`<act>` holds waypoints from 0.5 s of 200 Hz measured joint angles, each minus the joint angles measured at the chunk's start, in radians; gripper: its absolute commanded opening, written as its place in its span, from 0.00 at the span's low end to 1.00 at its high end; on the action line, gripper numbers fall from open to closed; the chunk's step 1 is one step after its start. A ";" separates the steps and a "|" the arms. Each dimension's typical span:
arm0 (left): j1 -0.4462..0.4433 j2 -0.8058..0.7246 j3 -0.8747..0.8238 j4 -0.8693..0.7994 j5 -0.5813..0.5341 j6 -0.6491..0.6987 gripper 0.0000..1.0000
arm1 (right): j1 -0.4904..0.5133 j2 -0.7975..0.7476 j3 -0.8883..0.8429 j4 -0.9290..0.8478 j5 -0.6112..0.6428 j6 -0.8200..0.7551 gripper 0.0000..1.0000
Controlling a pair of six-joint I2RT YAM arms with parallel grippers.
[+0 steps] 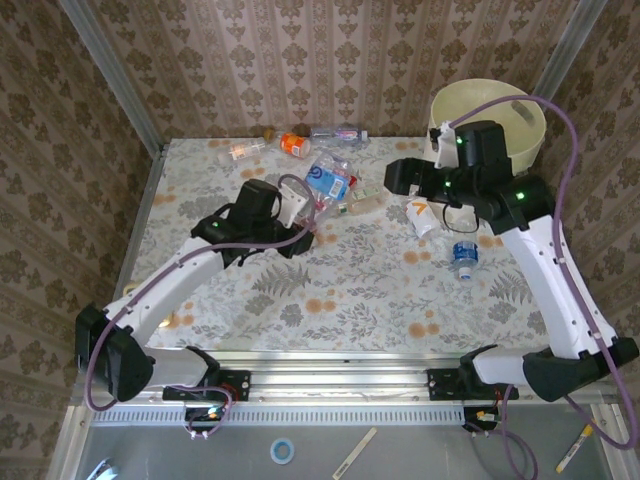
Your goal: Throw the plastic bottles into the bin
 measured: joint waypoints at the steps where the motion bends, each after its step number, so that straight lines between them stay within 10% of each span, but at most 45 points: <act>1: -0.002 0.000 0.000 0.000 0.001 0.000 0.00 | 0.001 0.001 0.000 0.000 -0.001 0.000 0.92; 100: -0.119 -0.002 0.001 0.003 0.098 0.060 0.00 | 0.077 0.069 0.000 0.008 -0.098 0.002 0.92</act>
